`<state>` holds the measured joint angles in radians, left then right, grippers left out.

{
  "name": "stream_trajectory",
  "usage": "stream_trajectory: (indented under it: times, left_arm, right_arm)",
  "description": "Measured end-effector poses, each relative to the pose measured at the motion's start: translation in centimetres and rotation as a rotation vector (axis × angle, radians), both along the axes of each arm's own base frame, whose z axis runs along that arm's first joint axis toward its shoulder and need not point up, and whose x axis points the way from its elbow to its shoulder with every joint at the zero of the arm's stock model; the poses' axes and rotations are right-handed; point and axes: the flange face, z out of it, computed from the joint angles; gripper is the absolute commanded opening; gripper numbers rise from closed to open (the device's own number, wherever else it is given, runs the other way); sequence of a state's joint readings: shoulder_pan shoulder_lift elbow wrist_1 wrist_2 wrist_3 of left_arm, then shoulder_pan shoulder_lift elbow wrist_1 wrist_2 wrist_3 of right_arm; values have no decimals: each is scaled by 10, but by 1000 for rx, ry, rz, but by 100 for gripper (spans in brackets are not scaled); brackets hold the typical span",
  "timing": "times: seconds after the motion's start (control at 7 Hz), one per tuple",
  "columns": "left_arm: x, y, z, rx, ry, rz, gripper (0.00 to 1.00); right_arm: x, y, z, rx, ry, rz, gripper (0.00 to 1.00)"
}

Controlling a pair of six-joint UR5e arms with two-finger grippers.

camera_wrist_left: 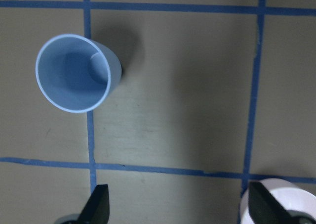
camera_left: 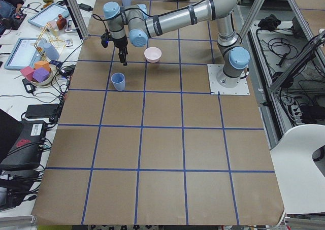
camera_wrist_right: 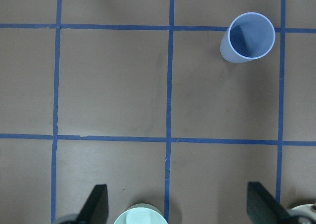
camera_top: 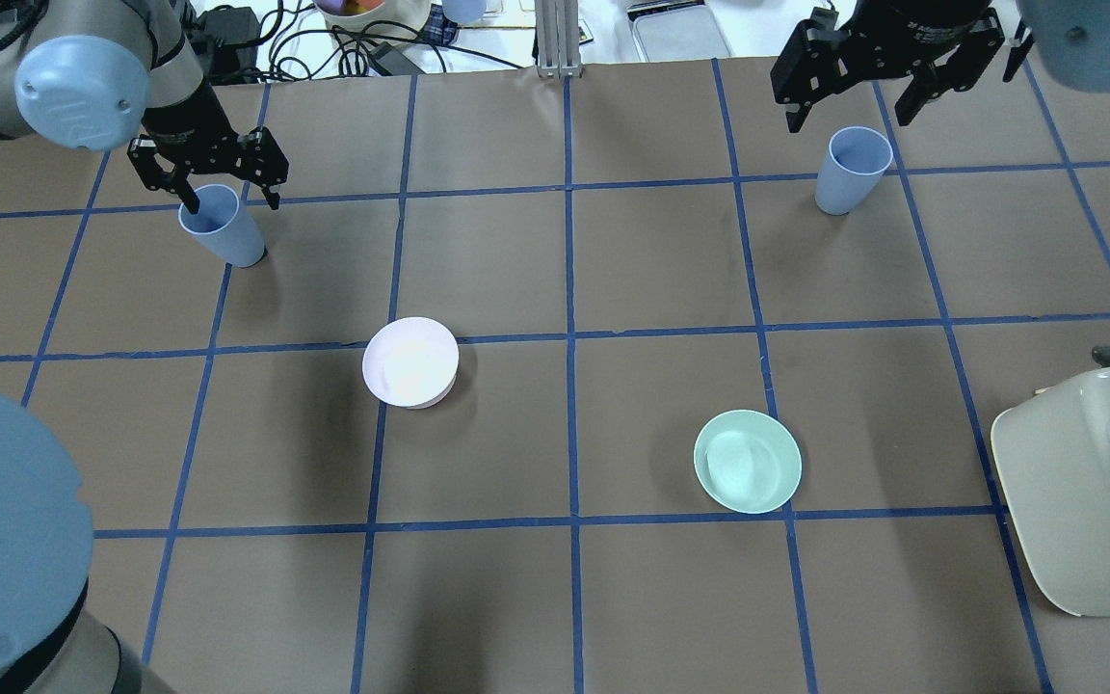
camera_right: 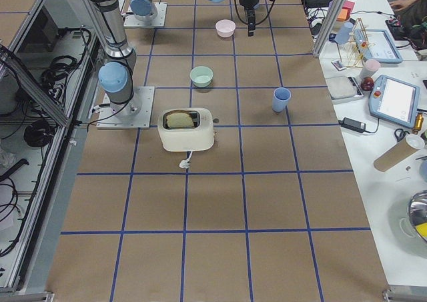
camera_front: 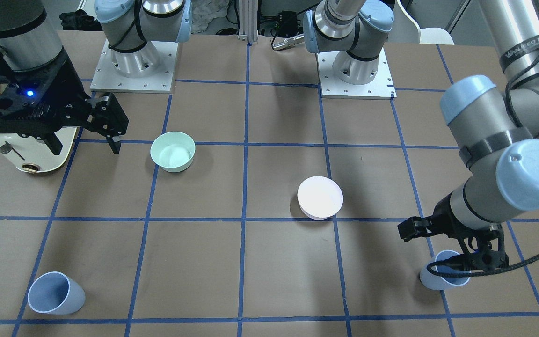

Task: Stack blue cups with both arms

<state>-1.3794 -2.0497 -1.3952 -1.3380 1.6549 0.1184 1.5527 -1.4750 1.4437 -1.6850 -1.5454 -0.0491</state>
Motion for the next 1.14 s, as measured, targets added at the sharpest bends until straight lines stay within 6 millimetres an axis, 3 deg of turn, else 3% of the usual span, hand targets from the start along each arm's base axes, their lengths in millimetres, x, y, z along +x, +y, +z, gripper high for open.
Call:
stream_trajectory:
  times: [0.29, 0.43, 0.57, 1.0, 1.14]
  left_arm:
    - [18, -16, -30, 3, -39, -4, 56]
    - [22, -23, -42, -13, -54, -9, 16]
    - [24, -29, -54, -22, -60, -14, 0]
    - [17, -33, -58, -36, -64, -34, 0]
    - [-5, -32, -44, -62, -58, -56, 0]
  right_arm:
    - [-1, 3, -4, 40, 5, -2, 100]
    - [-2, 7, -4, 64, 8, -3, 100]
    - [-2, 8, -2, 68, 8, -4, 100]
    - [-1, 8, -2, 63, 7, -3, 100]
    - [-1, 8, -2, 63, 6, -4, 100]
